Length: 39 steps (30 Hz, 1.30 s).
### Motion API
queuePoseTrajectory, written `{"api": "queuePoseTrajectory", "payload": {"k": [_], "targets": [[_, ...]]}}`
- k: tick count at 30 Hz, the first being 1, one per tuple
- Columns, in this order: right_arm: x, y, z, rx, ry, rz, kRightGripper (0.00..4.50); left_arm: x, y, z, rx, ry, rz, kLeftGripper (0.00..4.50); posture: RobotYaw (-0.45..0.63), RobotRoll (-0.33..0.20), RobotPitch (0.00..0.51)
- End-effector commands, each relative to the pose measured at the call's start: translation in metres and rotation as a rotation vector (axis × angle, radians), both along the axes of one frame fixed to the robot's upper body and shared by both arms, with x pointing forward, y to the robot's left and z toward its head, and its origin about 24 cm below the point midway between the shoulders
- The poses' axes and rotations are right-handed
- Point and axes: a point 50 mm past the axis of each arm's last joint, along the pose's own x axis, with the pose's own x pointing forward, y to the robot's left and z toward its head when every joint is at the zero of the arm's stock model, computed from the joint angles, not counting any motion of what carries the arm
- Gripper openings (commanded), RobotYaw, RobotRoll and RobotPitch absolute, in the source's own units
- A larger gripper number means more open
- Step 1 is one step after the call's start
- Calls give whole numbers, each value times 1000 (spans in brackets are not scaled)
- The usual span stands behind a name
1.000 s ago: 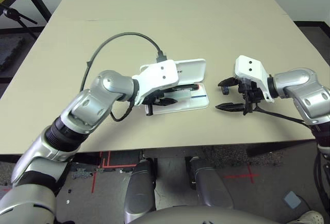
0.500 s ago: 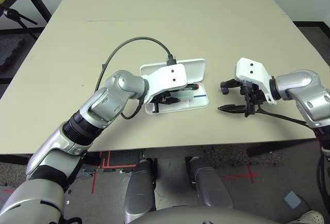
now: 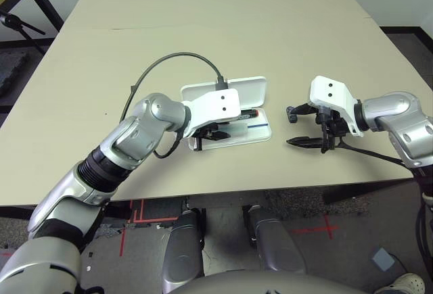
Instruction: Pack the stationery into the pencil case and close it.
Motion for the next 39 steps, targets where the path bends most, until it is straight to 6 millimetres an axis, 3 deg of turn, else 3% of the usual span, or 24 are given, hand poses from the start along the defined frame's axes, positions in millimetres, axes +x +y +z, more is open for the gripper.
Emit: {"api": "queuePoseTrajectory", "payload": {"k": [1, 3, 12, 18, 23, 28, 35, 39], "targets": [[-1, 1, -4, -9, 0, 2, 4500, -6, -2, -4, 19, 14, -21, 1090, -182, 0, 168], [0, 1, -4, -9, -1, 1, 4500, -6, -1, -3, 19, 17, -20, 1090, -181, 0, 168], [1, 2, -5, -12, -7, 2, 4500, -5, 2, 1, 20, 2, -2, 4477, -179, 0, 172], [1, -3, -2, -5, -7, -19, 4500, -4, 8, 12, -20, -27, 4, 4477, -180, 0, 175], [2, -18, 6, -38, 6, -147, 4500, -6, 22, 31, -84, -55, -36, 4477, -182, 0, 176], [2, -18, 24, 88, -12, -299, 4500, -7, 34, 49, -163, -84, -13, 4477, -183, 0, 184], [3, -19, 43, 227, -4, -560, 4500, -7, 42, 47, -172, -91, 24, 4477, -199, 0, 191], [7, -4, 56, 281, 48, -704, 4500, -6, 41, 43, -169, -89, 29, 4477, -211, 0, 188]]}}
